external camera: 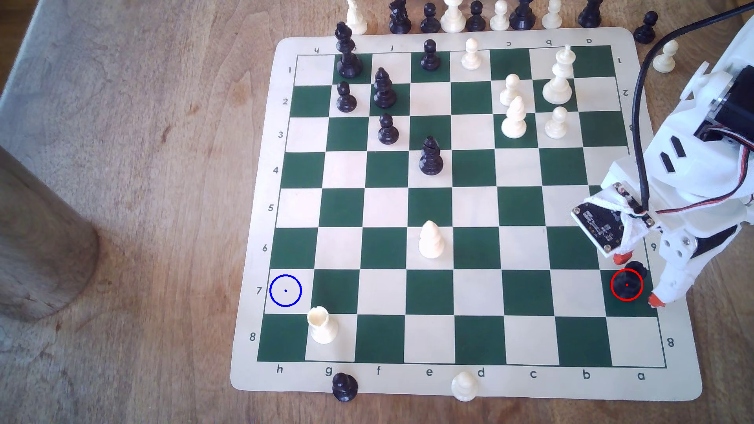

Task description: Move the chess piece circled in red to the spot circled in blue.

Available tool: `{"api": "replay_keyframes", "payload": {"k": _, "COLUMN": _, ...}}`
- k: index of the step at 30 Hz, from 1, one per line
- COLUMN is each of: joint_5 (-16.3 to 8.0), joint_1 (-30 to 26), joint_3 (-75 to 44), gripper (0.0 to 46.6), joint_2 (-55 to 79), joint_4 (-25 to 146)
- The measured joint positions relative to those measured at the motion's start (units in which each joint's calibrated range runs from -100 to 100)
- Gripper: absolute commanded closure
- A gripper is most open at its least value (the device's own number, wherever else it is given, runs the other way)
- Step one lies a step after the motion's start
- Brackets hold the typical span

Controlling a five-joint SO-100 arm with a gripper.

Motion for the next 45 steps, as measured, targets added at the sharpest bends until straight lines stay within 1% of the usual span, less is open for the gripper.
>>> {"api": "replay_keyframes", "payload": {"k": 8, "joint_5": -0.7, "joint_1": -2.0, "joint_3": 0.0, "gripper": 29.8, "joint_2": 0.0, "joint_4": 0.0}}
{"api": "replay_keyframes", "payload": {"k": 14, "joint_5": -0.7, "joint_1": -2.0, "joint_3": 0.0, "gripper": 30.3, "joint_2": 0.0, "joint_4": 0.0}}
{"api": "replay_keyframes", "payload": {"k": 19, "joint_5": -0.7, "joint_1": -0.7, "joint_3": -0.3, "gripper": 30.9, "joint_2": 1.3, "joint_4": 0.0}}
{"api": "replay_keyframes", "payload": {"k": 23, "joint_5": -0.7, "joint_1": -0.7, "joint_3": -1.4, "gripper": 32.2, "joint_2": 1.3, "joint_4": 0.0}}
{"api": "replay_keyframes", "payload": {"k": 24, "joint_5": -0.7, "joint_1": -0.7, "joint_3": -1.4, "gripper": 33.8, "joint_2": 1.3, "joint_4": 0.0}}
{"api": "replay_keyframes", "payload": {"k": 25, "joint_5": -0.7, "joint_1": -0.4, "joint_3": -1.4, "gripper": 36.3, "joint_2": 1.5, "joint_4": -0.3}}
{"api": "replay_keyframes", "payload": {"k": 26, "joint_5": -0.7, "joint_1": -0.4, "joint_3": -1.4, "gripper": 41.9, "joint_2": 1.6, "joint_4": -0.4}}
{"api": "replay_keyframes", "payload": {"k": 27, "joint_5": -0.7, "joint_1": -0.2, "joint_3": -1.4, "gripper": 46.4, "joint_2": 1.7, "joint_4": -0.4}}
{"api": "replay_keyframes", "payload": {"k": 42, "joint_5": -0.8, "joint_1": -0.1, "joint_3": -1.6, "gripper": 46.4, "joint_2": 0.7, "joint_4": 0.2}}
{"api": "replay_keyframes", "payload": {"k": 45, "joint_5": -0.8, "joint_1": 0.3, "joint_3": -5.0, "gripper": 46.4, "joint_2": -1.0, "joint_4": 2.9}}
